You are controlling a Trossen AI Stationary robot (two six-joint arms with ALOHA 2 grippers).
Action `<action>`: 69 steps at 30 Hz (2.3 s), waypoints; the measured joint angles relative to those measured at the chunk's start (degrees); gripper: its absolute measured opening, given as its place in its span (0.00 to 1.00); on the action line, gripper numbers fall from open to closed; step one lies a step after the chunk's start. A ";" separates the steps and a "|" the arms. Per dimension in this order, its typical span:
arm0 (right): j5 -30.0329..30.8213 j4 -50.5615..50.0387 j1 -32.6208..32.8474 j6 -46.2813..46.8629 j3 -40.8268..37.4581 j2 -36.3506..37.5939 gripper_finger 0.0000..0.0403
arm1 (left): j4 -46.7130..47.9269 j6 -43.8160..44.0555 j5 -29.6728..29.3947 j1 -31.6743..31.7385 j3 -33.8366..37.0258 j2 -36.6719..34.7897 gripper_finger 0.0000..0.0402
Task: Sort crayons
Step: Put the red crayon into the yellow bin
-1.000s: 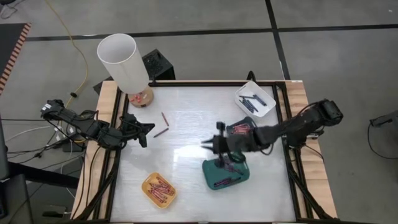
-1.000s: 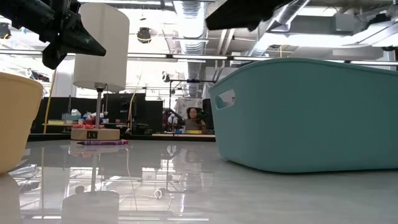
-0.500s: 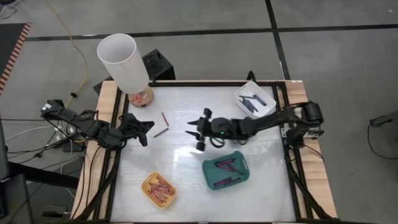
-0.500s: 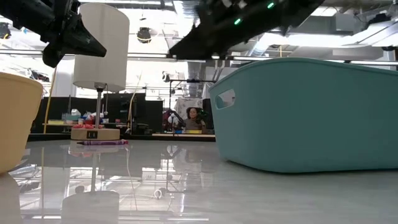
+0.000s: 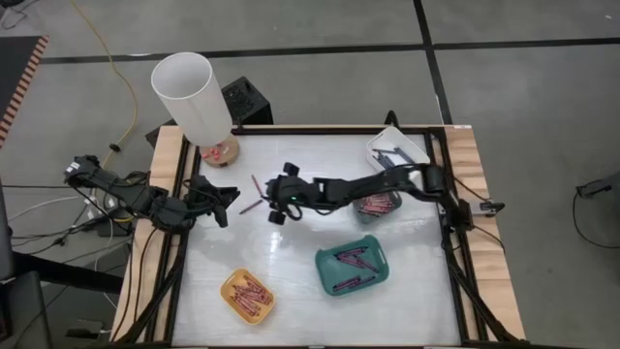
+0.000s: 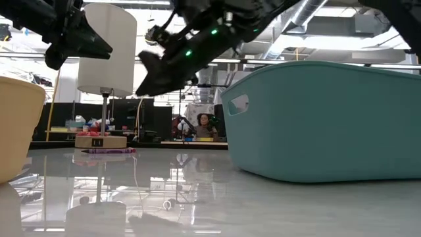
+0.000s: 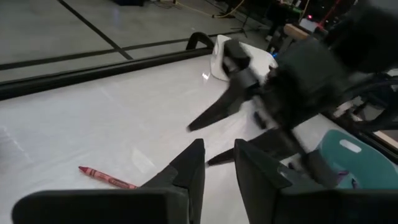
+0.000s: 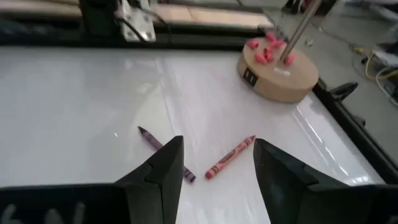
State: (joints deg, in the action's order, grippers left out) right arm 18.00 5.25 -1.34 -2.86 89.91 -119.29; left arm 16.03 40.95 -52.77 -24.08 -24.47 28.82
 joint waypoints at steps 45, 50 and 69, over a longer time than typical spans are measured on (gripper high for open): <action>0.53 -7.61 -4.81 13.32 16.42 -21.68 0.32 | 1.72 0.18 0.42 0.02 0.00 0.00 0.21; 0.52 -7.95 -4.78 12.87 16.42 -21.72 0.12 | 1.72 0.05 1.54 0.01 0.00 0.00 0.21; -0.74 -9.56 -4.31 10.57 16.00 -19.08 0.00 | 1.76 0.06 1.64 0.00 0.00 -0.02 0.21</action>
State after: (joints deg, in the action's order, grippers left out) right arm 17.26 -4.31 -5.65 7.71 105.91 -138.37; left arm 17.79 41.01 -51.13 -24.08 -24.47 28.80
